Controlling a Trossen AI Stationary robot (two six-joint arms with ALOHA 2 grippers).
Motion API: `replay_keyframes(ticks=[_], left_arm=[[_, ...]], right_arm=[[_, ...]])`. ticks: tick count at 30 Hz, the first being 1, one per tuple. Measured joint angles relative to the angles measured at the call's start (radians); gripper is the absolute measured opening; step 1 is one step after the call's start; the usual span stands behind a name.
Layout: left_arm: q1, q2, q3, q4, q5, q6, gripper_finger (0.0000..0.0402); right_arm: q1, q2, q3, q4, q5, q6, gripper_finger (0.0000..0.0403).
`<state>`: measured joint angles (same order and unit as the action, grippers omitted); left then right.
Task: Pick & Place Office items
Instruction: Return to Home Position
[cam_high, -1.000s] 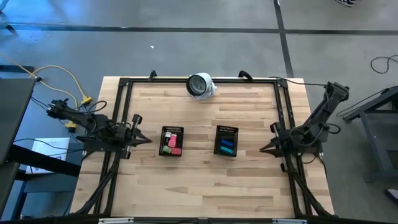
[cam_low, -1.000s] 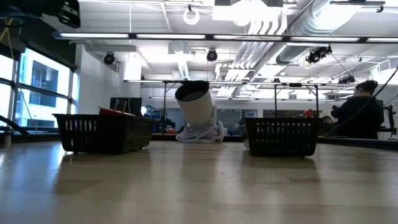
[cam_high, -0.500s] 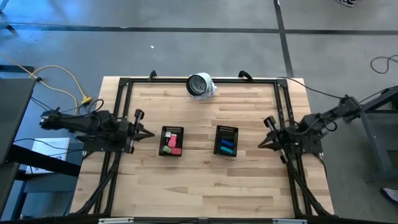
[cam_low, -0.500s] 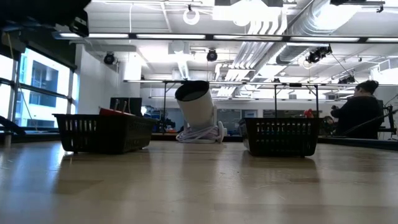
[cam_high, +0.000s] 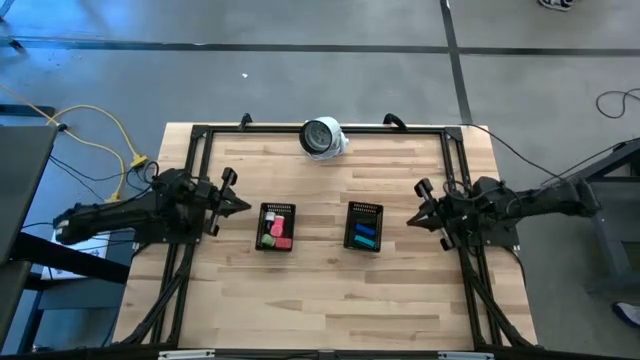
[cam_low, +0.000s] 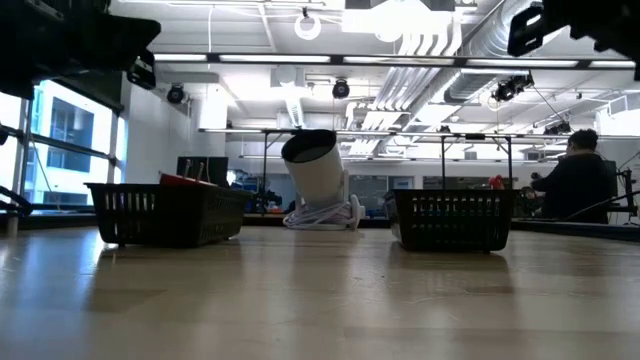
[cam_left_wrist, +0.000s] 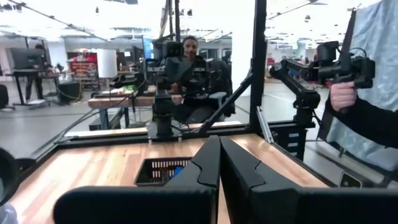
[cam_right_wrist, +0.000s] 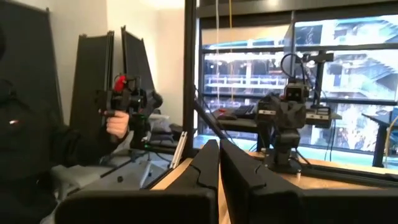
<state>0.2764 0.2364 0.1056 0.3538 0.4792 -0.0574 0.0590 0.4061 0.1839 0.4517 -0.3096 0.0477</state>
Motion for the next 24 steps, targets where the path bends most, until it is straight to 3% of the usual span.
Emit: replay_keyframes(ticks=[6, 11, 24], left_arm=[[0.102, 0.032, -0.028, 0.053, 0.105, -0.049, 0.0000], [0.140, 0.075, -0.067, 0.157, 0.121, -0.070, 0.0000], [0.232, 0.145, -0.073, 0.187, 0.157, -0.064, 0.0000]], right_arm=[[-0.133, 0.000, -0.082, 0.136, -0.107, 0.058, 0.0002], [-0.214, 0.000, -0.135, 0.226, -0.166, 0.104, 0.0002], [-0.311, 0.000, -0.152, 0.234, -0.199, 0.084, 0.0002]])
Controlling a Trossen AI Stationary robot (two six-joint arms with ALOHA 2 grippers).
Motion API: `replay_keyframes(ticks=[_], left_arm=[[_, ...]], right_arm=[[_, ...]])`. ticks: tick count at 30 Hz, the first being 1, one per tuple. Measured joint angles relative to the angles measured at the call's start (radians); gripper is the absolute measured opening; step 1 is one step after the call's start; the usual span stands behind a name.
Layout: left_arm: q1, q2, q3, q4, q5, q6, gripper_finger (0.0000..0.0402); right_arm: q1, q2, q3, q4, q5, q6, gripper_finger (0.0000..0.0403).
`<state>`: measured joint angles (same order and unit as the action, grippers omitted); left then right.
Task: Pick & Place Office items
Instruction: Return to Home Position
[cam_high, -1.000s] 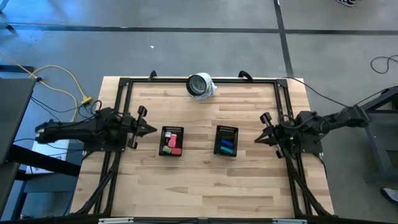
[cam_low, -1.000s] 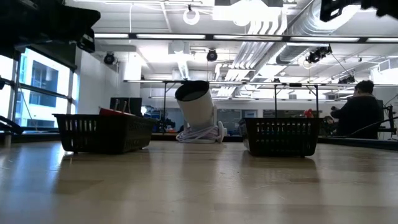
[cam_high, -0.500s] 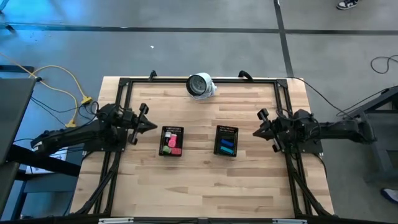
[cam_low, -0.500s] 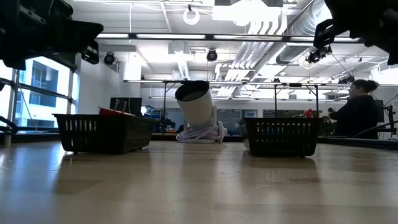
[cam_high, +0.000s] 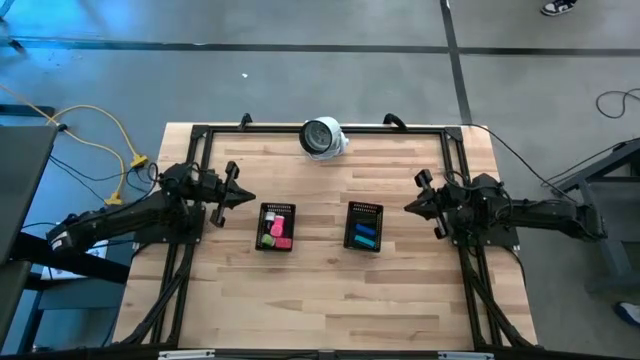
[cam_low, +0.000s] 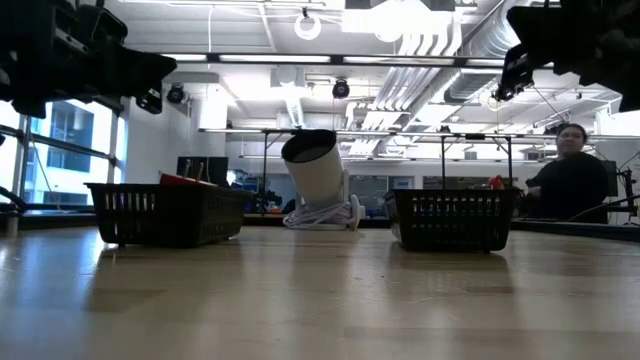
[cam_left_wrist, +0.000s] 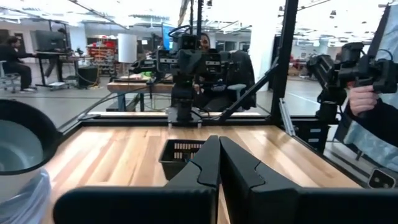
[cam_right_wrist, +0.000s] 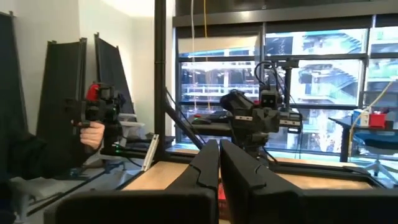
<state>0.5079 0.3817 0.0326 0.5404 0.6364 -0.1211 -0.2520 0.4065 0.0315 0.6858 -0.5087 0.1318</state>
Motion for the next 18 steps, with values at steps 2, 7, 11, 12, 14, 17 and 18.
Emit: replay_keyframes(ticks=[2, 7, 11, 12, 14, 17, 18], left_arm=[[0.028, -0.002, 0.000, 0.000, 0.023, 0.000, 0.0000], [0.115, -0.002, -0.001, 0.000, 0.175, -0.024, 0.0000], [0.188, -0.003, -0.001, 0.005, 0.270, -0.038, 0.0000], [0.205, -0.003, -0.001, 0.007, 0.272, -0.040, 0.0000], [0.240, -0.003, -0.002, 0.012, 0.274, -0.052, 0.0000], [0.288, -0.003, -0.002, 0.019, 0.299, -0.065, 0.0000], [0.303, -0.003, -0.002, 0.020, 0.311, -0.069, 0.0000]], right_arm=[[-0.021, 0.000, 0.000, 0.000, -0.017, 0.002, 0.0002], [-0.081, -0.036, 0.000, 0.007, -0.107, 0.059, 0.0002], [-0.126, -0.085, 0.000, -0.003, -0.121, 0.085, 0.0002], [-0.137, -0.097, 0.000, -0.013, -0.120, 0.085, 0.0002], [-0.156, -0.122, 0.000, -0.035, -0.118, 0.084, 0.0002], [-0.181, -0.155, 0.000, -0.088, -0.090, 0.085, 0.0002], [-0.187, -0.164, 0.000, -0.104, -0.076, 0.085, 0.0002]])
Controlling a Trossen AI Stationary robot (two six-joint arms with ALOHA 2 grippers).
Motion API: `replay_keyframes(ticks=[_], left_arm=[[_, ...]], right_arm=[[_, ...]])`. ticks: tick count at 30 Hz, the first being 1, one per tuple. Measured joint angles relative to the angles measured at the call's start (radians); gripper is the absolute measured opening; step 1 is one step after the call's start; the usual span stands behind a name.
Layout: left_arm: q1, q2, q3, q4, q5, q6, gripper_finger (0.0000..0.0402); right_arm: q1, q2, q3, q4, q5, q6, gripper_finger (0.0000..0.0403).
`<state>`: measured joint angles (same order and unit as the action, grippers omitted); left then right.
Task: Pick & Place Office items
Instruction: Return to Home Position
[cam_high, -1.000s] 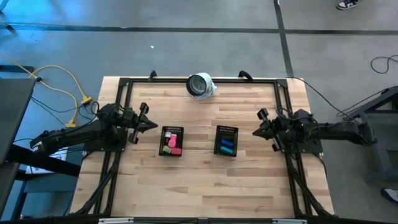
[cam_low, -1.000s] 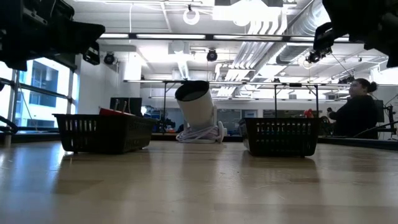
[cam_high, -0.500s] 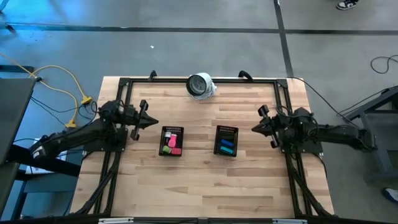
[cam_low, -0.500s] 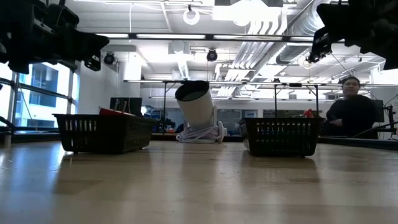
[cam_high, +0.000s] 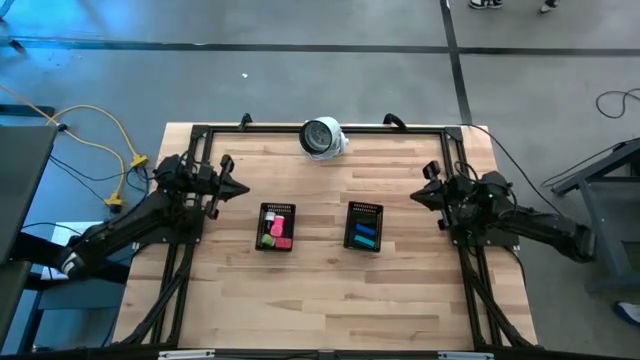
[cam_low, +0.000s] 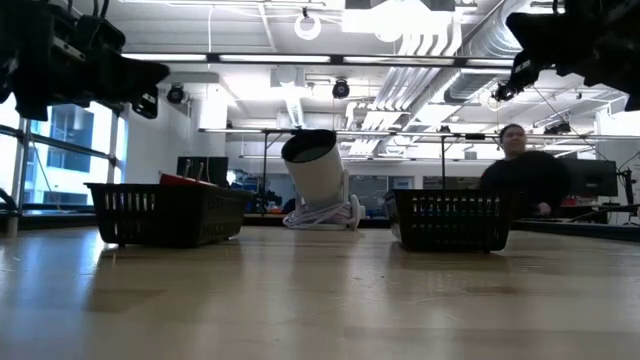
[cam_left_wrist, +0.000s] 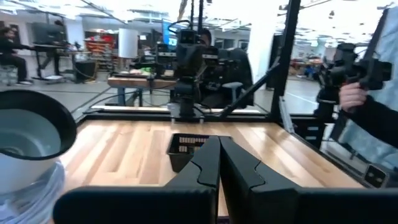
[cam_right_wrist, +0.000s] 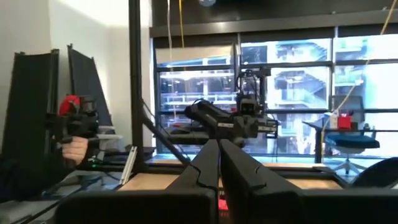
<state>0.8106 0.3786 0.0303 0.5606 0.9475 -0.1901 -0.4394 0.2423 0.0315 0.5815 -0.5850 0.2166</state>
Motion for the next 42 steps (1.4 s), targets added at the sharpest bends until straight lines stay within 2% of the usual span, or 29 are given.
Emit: replay_keyframes(ticks=[4, 12, 17, 20, 25, 28, 34, 38, 42], left_arm=[[0.045, 0.000, 0.000, 0.005, 0.064, -0.008, 0.0000], [0.146, 0.000, -0.001, 0.005, 0.077, 0.004, 0.0000], [0.159, 0.000, -0.001, 0.062, 0.176, -0.087, 0.0000], [0.142, 0.000, -0.001, 0.131, 0.154, -0.157, 0.0000], [0.125, -0.024, -0.001, 0.227, 0.042, -0.238, 0.0000], [0.143, -0.052, -0.001, 0.184, 0.014, -0.259, 0.0000], [0.224, -0.113, -0.001, -0.053, -0.008, -0.256, 0.0000], [0.257, -0.159, -0.001, -0.091, 0.001, -0.245, 0.0000], [0.277, -0.207, -0.001, -0.134, -0.001, -0.231, 0.0000]], right_arm=[[-0.014, -0.031, 0.000, -0.012, 0.001, -0.002, 0.0002], [-0.015, -0.107, 0.000, -0.067, 0.032, -0.020, 0.0002], [-0.015, -0.167, 0.000, -0.115, 0.036, -0.018, 0.0002], [-0.015, -0.193, 0.000, -0.122, 0.055, -0.013, 0.0002], [-0.015, -0.229, 0.000, -0.125, 0.111, 0.012, 0.0002], [-0.015, -0.235, 0.002, -0.142, 0.149, 0.027, 0.0002], [-0.015, -0.236, 0.002, -0.274, 0.237, 0.025, 0.0002], [-0.015, -0.236, 0.002, -0.286, 0.265, 0.001, 0.0002], [-0.015, -0.236, 0.002, -0.367, 0.354, -0.011, 0.0002]])
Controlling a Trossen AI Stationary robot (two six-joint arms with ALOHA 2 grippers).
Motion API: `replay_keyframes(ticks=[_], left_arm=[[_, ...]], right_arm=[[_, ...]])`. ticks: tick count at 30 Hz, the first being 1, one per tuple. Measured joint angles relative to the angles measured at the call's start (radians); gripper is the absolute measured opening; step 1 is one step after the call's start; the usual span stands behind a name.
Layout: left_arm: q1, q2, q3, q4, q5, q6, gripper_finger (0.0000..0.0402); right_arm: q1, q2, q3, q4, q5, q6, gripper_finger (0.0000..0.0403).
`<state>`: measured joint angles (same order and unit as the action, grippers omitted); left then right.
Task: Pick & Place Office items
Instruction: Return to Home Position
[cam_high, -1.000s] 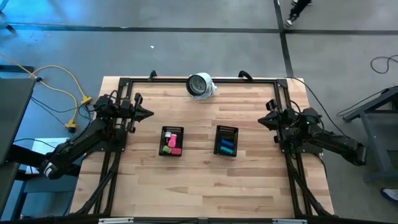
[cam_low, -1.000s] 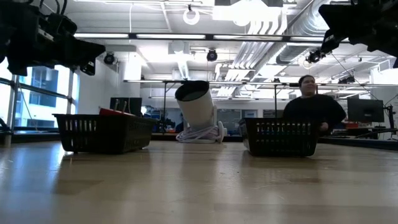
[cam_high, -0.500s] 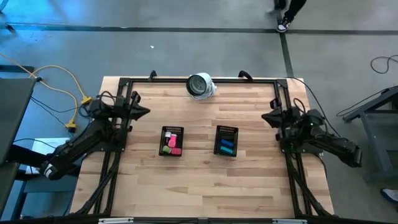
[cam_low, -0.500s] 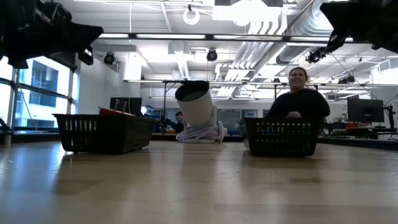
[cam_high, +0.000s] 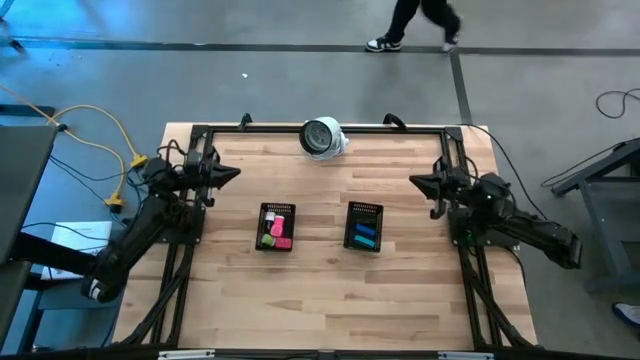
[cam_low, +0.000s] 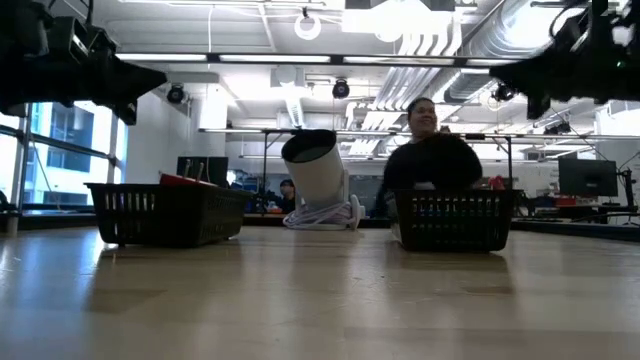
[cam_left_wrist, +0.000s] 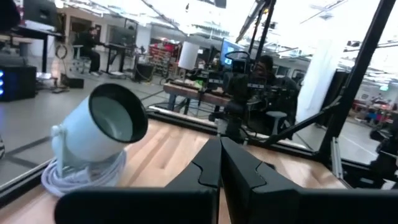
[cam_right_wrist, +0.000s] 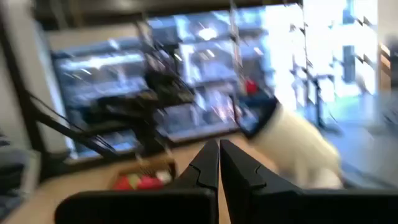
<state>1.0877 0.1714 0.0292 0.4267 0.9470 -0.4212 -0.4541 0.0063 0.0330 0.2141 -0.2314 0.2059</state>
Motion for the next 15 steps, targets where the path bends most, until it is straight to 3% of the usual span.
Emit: replay_keyframes(ticks=[7, 15], left_arm=[[0.011, -0.062, 0.000, -0.129, -0.011, 0.063, 0.0000], [0.010, -0.072, 0.000, -0.225, -0.063, 0.129, 0.0000]], right_arm=[[0.001, 0.000, 0.000, -0.165, 0.162, -0.035, 0.0002], [0.004, 0.000, 0.000, -0.240, 0.231, -0.094, 0.0003]])
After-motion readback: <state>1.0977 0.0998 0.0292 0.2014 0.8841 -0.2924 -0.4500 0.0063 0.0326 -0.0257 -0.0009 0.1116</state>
